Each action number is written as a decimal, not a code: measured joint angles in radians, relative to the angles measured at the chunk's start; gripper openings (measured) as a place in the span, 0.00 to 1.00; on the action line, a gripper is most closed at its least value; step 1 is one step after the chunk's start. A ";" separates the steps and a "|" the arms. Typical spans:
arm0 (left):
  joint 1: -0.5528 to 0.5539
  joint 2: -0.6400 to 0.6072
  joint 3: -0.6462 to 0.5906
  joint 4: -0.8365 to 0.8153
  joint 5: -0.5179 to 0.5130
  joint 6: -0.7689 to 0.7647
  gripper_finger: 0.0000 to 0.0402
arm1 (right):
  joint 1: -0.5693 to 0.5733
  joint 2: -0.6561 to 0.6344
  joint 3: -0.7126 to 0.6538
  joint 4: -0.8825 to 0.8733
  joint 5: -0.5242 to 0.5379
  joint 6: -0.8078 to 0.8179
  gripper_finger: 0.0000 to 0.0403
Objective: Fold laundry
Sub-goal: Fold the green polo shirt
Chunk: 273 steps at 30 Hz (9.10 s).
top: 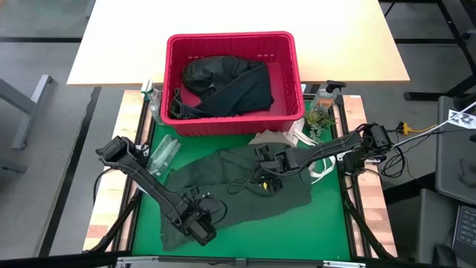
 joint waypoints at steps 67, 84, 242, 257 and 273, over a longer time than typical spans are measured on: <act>0.454 0.001 -0.219 -0.212 -0.077 0.412 0.49 | 0.074 -0.109 0.366 -0.591 0.000 0.172 0.00; 0.439 0.001 -0.299 -0.255 0.058 0.377 0.24 | 0.074 -0.112 0.366 -0.604 -0.001 0.172 0.00; -0.015 0.017 -0.084 -0.297 0.314 -0.261 0.35 | 0.340 -0.106 -0.181 -0.234 -0.297 0.599 0.35; -0.078 0.016 -0.065 -0.296 0.281 -0.292 0.35 | 0.340 -0.106 -0.123 -0.324 -0.295 0.598 0.35; -0.049 0.016 -0.065 -0.248 0.348 -0.288 0.35 | 0.334 -0.123 -0.074 -0.595 -0.267 0.616 0.35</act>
